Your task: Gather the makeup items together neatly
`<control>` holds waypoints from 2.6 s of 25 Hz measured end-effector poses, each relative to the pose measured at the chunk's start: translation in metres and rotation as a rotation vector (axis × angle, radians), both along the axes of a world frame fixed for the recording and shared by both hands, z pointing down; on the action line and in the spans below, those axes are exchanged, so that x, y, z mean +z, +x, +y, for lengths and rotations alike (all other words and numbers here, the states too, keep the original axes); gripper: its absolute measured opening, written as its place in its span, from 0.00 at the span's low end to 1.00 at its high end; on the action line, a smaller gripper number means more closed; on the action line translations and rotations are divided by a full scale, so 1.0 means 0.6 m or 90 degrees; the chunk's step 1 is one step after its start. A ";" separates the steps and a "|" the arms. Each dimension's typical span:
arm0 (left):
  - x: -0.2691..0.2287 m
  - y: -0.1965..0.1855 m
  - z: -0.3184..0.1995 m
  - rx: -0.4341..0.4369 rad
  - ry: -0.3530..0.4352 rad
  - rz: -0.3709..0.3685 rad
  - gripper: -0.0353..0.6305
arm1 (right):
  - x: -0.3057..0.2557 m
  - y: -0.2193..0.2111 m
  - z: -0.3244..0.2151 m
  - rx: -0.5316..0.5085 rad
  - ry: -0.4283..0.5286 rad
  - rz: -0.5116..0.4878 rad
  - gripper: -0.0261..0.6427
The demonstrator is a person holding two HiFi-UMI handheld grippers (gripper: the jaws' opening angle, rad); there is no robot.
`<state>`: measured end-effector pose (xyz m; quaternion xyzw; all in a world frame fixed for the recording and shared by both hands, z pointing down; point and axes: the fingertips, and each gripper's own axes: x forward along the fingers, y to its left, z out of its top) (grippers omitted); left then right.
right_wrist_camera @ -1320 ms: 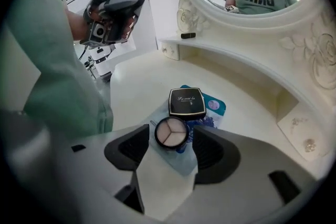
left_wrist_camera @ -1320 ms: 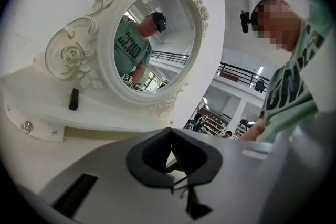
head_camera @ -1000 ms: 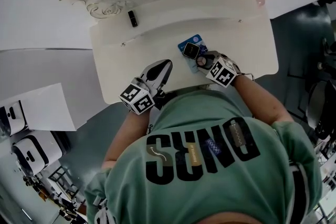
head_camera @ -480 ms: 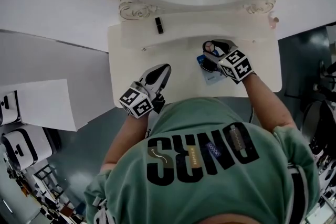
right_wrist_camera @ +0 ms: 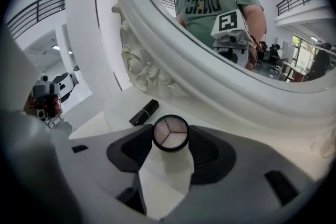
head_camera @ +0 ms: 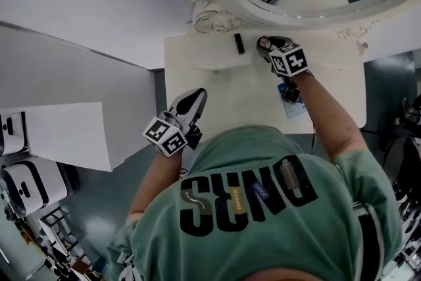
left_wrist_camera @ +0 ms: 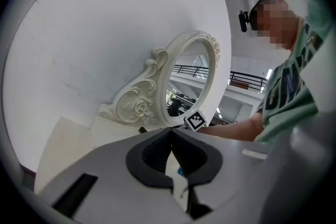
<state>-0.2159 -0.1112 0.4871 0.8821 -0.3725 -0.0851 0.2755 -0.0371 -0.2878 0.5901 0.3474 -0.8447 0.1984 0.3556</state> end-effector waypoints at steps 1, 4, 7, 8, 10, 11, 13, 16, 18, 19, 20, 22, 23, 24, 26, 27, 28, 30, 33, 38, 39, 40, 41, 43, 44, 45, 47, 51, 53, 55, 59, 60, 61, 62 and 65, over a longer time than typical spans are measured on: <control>0.003 -0.015 -0.001 -0.004 -0.003 0.002 0.05 | 0.010 -0.007 -0.005 0.006 -0.005 0.007 0.35; 0.011 -0.048 -0.002 -0.009 -0.009 0.006 0.05 | 0.033 -0.017 -0.016 0.026 -0.018 0.026 0.35; 0.018 -0.068 0.000 -0.007 -0.014 0.009 0.05 | 0.046 -0.015 -0.023 0.049 -0.025 0.034 0.35; 0.020 -0.074 0.001 -0.008 -0.016 0.009 0.05 | 0.049 -0.013 -0.026 0.054 -0.025 0.036 0.35; 0.023 -0.082 0.000 -0.012 -0.020 0.009 0.05 | 0.052 -0.013 -0.028 0.059 -0.022 0.040 0.36; 0.025 -0.085 -0.001 -0.013 -0.021 0.010 0.05 | 0.052 -0.013 -0.029 0.057 -0.023 0.039 0.36; 0.027 -0.086 0.000 -0.012 -0.023 0.013 0.05 | 0.043 -0.014 -0.028 0.055 -0.020 0.026 0.40; 0.021 -0.079 0.003 -0.005 -0.019 0.016 0.05 | -0.010 0.005 -0.021 0.072 0.013 -0.014 0.42; 0.017 -0.068 0.003 0.002 -0.013 0.016 0.05 | -0.045 0.033 -0.004 0.080 0.033 -0.047 0.41; 0.017 -0.060 0.004 0.008 -0.010 0.016 0.05 | -0.056 0.050 0.009 0.078 0.039 -0.057 0.41; 0.017 -0.051 0.004 0.015 -0.008 0.016 0.05 | -0.061 0.070 0.026 0.073 0.044 -0.059 0.41; 0.017 -0.025 0.004 0.030 -0.007 0.016 0.05 | -0.055 0.115 0.067 0.058 0.046 -0.047 0.41; 0.015 -0.009 0.003 0.037 -0.008 0.016 0.05 | -0.047 0.136 0.089 0.048 0.042 -0.037 0.41; 0.014 0.008 0.003 0.044 -0.009 0.016 0.05 | -0.035 0.155 0.111 0.035 0.036 -0.027 0.41; 0.012 0.046 0.001 0.058 -0.009 0.015 0.05 | -0.009 0.185 0.151 0.002 0.022 -0.011 0.41; 0.010 0.067 -0.001 0.064 -0.009 0.014 0.05 | 0.004 0.197 0.168 -0.017 0.014 -0.003 0.41; 0.009 0.089 -0.003 0.070 -0.007 0.013 0.05 | 0.019 0.207 0.184 -0.038 0.006 0.007 0.41; 0.007 0.134 -0.006 0.079 -0.005 0.012 0.05 | 0.052 0.225 0.212 -0.080 -0.012 0.032 0.41; 0.006 0.196 -0.007 0.080 -0.012 0.016 0.05 | 0.097 0.238 0.247 -0.137 -0.040 0.056 0.42; 0.015 0.286 0.002 0.083 -0.021 0.009 0.05 | 0.153 0.248 0.276 -0.194 -0.078 0.071 0.50; 0.019 0.301 0.005 0.081 -0.026 0.008 0.05 | 0.163 0.249 0.279 -0.199 -0.082 0.074 0.51; 0.023 0.313 0.009 0.077 -0.033 0.008 0.05 | 0.171 0.250 0.281 -0.203 -0.085 0.077 0.51; 0.027 0.324 0.012 0.074 -0.038 0.008 0.05 | 0.178 0.251 0.282 -0.205 -0.088 0.078 0.52; 0.031 0.343 0.017 0.069 -0.045 0.007 0.05 | 0.187 0.251 0.285 -0.209 -0.093 0.077 0.52; 0.031 0.351 0.019 0.067 -0.047 0.008 0.05 | 0.190 0.252 0.286 -0.215 -0.093 0.077 0.51; 0.031 0.357 0.021 0.066 -0.048 0.008 0.05 | 0.190 0.252 0.287 -0.225 -0.088 0.079 0.50; 0.033 0.364 0.026 0.064 -0.047 0.006 0.05 | 0.188 0.253 0.288 -0.243 -0.073 0.083 0.48; 0.036 0.355 0.029 0.059 -0.047 0.009 0.05 | 0.167 0.252 0.284 -0.207 -0.083 0.037 0.48; 0.033 0.342 0.026 0.057 -0.044 0.011 0.05 | 0.136 0.248 0.265 -0.169 -0.078 0.001 0.47; 0.028 0.324 0.022 0.058 -0.035 0.010 0.05 | 0.093 0.247 0.231 -0.113 -0.054 -0.030 0.46; 0.013 0.275 0.010 0.059 -0.026 0.015 0.05 | 0.009 0.255 0.147 0.007 0.012 -0.053 0.03; 0.008 0.261 0.006 0.063 -0.020 0.014 0.05 | 0.003 0.254 0.137 0.011 0.009 -0.047 0.03; 0.005 0.246 0.002 0.066 -0.015 0.011 0.05 | 0.004 0.255 0.131 0.015 0.005 -0.036 0.03; 0.002 0.231 -0.002 0.068 -0.012 0.009 0.05 | 0.011 0.258 0.128 0.022 -0.001 -0.023 0.03; 0.001 0.188 -0.005 0.066 -0.016 0.006 0.05 | 0.046 0.252 0.153 0.010 -0.021 0.010 0.03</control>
